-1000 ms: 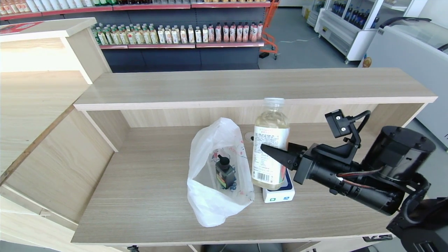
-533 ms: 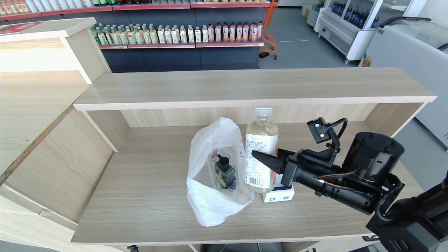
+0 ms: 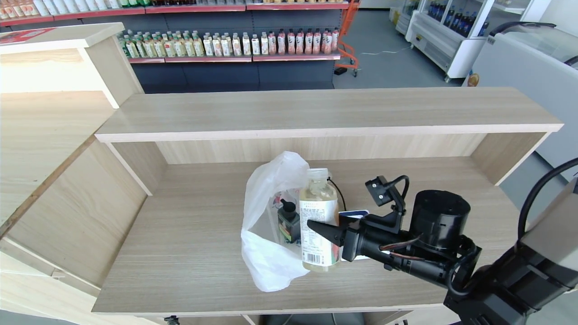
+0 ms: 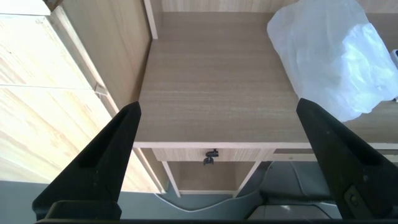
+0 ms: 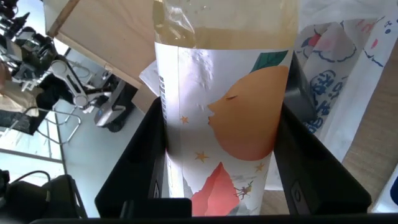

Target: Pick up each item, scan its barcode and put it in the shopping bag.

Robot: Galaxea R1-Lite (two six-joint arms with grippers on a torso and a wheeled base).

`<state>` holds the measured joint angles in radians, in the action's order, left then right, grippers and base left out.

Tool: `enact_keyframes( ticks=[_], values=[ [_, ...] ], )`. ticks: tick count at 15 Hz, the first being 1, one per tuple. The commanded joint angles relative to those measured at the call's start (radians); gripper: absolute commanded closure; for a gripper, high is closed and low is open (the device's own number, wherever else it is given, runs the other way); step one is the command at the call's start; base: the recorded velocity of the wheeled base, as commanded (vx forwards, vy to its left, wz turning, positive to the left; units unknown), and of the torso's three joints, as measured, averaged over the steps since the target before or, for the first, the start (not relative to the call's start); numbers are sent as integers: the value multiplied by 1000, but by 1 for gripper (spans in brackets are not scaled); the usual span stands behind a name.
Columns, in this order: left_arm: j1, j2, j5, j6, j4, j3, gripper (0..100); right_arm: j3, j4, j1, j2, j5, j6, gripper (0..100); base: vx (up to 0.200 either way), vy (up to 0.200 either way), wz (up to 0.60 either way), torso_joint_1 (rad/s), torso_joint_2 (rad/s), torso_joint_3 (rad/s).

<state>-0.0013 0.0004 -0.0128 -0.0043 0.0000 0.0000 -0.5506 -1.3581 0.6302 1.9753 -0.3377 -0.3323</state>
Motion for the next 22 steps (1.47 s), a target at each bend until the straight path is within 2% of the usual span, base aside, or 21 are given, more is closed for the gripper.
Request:
enact_keyframes(
  ticks=[1, 5, 9, 17, 22],
  values=[
    [0, 0, 0, 0, 0, 0, 0, -11, -3, 16, 54, -1, 4, 100, 0, 0, 0, 0, 0, 0],
    [0, 0, 0, 0, 0, 0, 0, -22, -76, 17, 128, 0, 6, 100, 0, 0, 0, 0, 0, 0],
    [0, 0, -1, 0, 0, 0, 0, -32, -79, 13, 168, 0, 1, 100, 0, 0, 0, 0, 0, 0],
    [0, 0, 0, 0, 0, 0, 0, -199, -65, 6, 240, -6, -50, 100, 0, 0, 0, 0, 0, 0],
    [0, 0, 0, 0, 0, 0, 0, -222, -75, 6, 267, -4, -47, 100, 0, 0, 0, 0, 0, 0]
  ],
)
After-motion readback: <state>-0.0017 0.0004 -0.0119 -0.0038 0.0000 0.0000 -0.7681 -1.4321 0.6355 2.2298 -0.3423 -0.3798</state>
